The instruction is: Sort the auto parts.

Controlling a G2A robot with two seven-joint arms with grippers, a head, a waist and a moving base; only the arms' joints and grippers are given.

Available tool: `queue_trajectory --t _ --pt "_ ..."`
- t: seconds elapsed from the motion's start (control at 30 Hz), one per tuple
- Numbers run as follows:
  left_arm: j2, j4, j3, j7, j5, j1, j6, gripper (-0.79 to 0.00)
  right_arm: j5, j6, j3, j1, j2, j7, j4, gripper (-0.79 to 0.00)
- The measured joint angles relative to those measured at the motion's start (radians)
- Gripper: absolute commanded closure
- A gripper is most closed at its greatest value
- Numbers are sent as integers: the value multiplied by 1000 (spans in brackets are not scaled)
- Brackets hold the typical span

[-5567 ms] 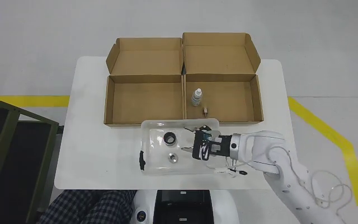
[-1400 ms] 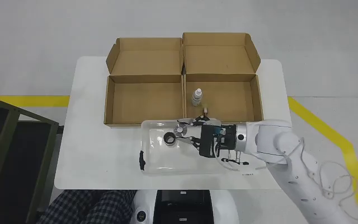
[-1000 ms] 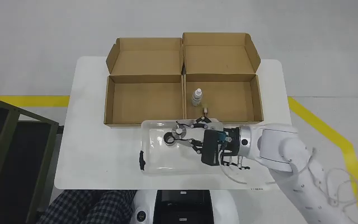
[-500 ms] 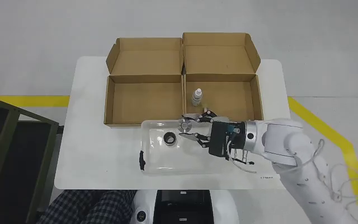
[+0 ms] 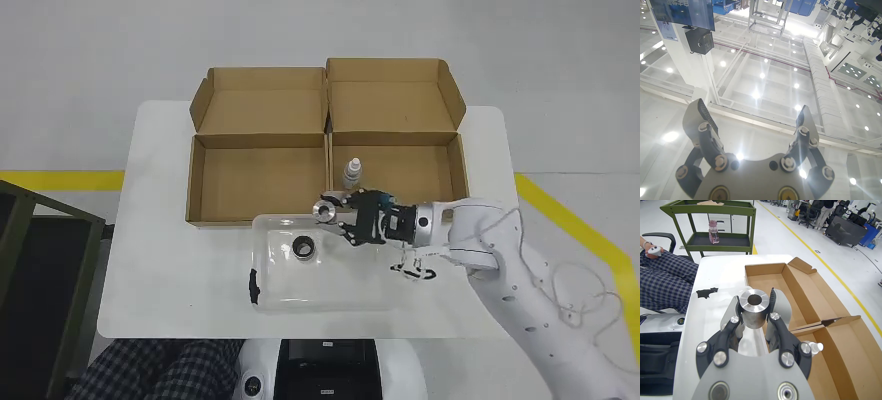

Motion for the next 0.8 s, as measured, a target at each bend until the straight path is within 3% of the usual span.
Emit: queue_trajectory --t 0.8 --pt "0 0 0 0 0 0 0 -785 2 168 -237 256 -109 -21 329 0"
